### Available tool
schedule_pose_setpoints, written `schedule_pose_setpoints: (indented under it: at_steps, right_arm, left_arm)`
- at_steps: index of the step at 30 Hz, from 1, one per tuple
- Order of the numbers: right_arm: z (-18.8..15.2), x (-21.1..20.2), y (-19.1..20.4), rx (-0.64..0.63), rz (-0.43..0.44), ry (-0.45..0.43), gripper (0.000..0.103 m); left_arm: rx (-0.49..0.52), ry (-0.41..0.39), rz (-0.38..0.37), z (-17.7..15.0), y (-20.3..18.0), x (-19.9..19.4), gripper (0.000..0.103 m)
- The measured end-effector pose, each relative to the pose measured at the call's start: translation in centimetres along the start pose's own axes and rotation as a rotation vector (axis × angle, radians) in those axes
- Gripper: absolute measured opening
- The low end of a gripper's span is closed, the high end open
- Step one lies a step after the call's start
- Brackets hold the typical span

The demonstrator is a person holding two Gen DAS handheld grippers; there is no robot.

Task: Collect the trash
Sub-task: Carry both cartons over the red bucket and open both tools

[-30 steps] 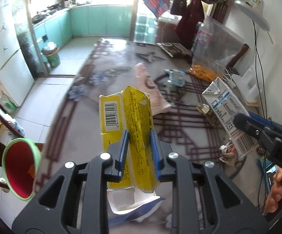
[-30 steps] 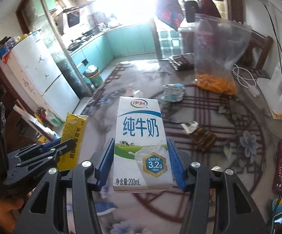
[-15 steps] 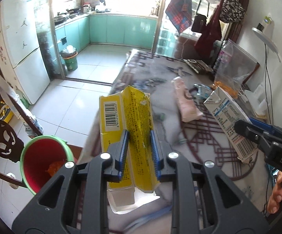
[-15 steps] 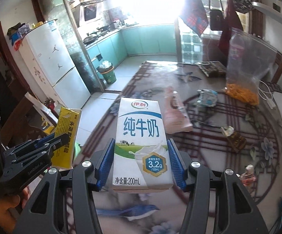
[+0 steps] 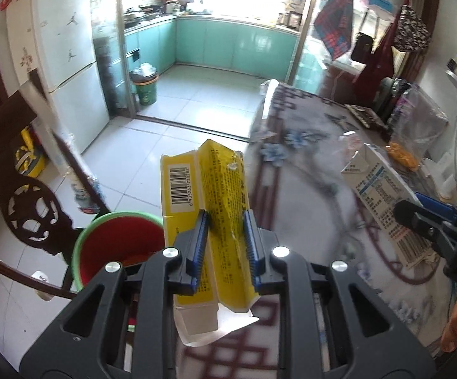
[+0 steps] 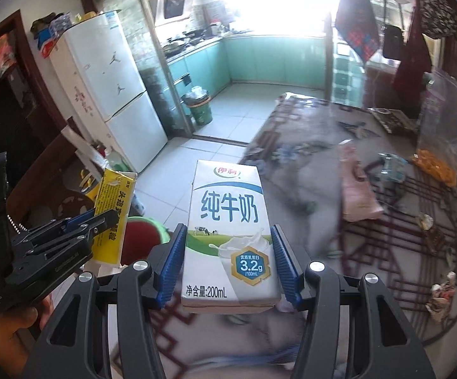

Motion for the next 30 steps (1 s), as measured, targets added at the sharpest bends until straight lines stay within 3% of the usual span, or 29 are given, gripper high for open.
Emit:
schedule_pose_setpoints:
  at_steps: [11,18,30]
  right_arm:
    - [0.5,5.1,9.1,-0.084,0.082,0.065,0.051]
    - [-0.6,9.5,13.6,-0.142,0.122,0.166,0.051]
    - [-1.6,13.9,17.1,-0.185,0.139,0.271,0.051]
  left_arm:
    - [-0.089,0.051,0.099,-1.3,9.5,0.8,0.023]
    - [-0.135,0.111,0.139,-2.6,13.9,2.5,0.023]
    - [-0.187,0.195,0.164,-3.4,18.7,5.4,0.023]
Point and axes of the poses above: each gripper's, at about its wrist camera, not at the fingertips, and x roughly the way its jaws point, y to its left, z to its top, the point moved 2 cm from there along x, roughly the way its jaws point, and after that the axes turned 2 degrees about -x, right-handed, at the moved point
